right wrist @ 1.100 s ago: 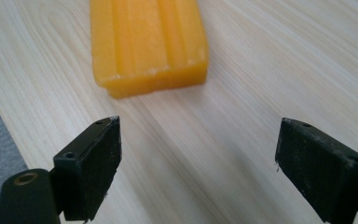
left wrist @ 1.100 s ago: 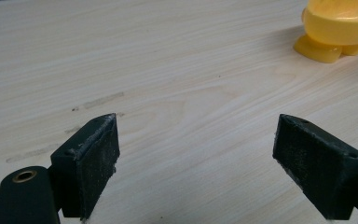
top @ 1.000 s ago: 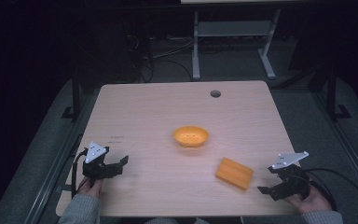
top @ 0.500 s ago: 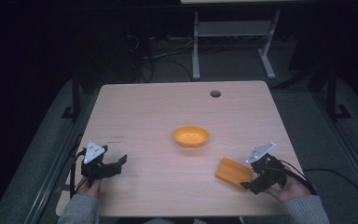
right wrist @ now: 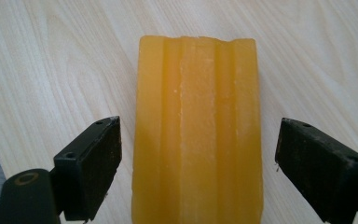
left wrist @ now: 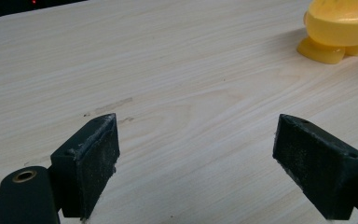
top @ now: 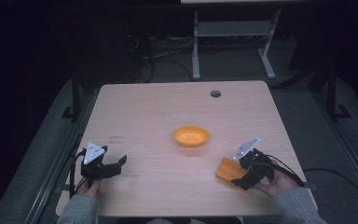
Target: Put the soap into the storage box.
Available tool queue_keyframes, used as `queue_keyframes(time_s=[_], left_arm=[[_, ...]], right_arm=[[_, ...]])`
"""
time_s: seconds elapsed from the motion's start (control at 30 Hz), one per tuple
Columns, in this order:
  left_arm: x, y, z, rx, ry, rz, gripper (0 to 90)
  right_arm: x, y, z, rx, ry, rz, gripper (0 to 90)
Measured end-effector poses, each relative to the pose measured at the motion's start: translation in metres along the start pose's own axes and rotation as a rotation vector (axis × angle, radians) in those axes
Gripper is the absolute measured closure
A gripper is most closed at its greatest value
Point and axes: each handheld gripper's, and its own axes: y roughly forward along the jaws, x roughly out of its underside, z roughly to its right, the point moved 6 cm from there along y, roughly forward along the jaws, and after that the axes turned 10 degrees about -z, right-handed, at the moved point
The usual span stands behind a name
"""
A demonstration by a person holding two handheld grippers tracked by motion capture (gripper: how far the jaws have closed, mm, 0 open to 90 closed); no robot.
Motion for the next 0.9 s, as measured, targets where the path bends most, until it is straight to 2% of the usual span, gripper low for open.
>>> queue_keyframes(time_s=[0.2, 0.3, 0.47, 0.5, 0.63, 0.9], left_arm=[[0.000, -0.001, -0.002, -0.003, 0.000, -0.002, 13.6], [0.000, -0.002, -0.002, -0.008, 0.000, 0.003, 13.6], [-0.001, -0.002, -0.003, -0.016, -0.006, 0.008, 13.6], [-0.001, -0.002, -0.003, -0.015, -0.007, 0.005, 13.6], [-0.001, -0.002, -0.003, -0.014, -0.004, 0.009, 13.6], [-0.001, -0.003, -0.003, -0.017, -0.001, 0.011, 13.6]], right_arm=[[-0.006, 0.008, -0.001, -0.006, -0.008, -0.040, 13.9], [-0.010, 0.014, -0.003, 0.007, -0.030, -0.079, 13.5], [-0.012, 0.019, -0.002, 0.007, -0.028, -0.106, 14.0], [-0.013, 0.023, -0.001, 0.009, -0.025, -0.130, 14.4], [-0.014, 0.027, 0.000, 0.003, -0.035, -0.146, 18.5], [-0.014, 0.028, 0.002, -0.008, -0.034, -0.161, 20.6]])
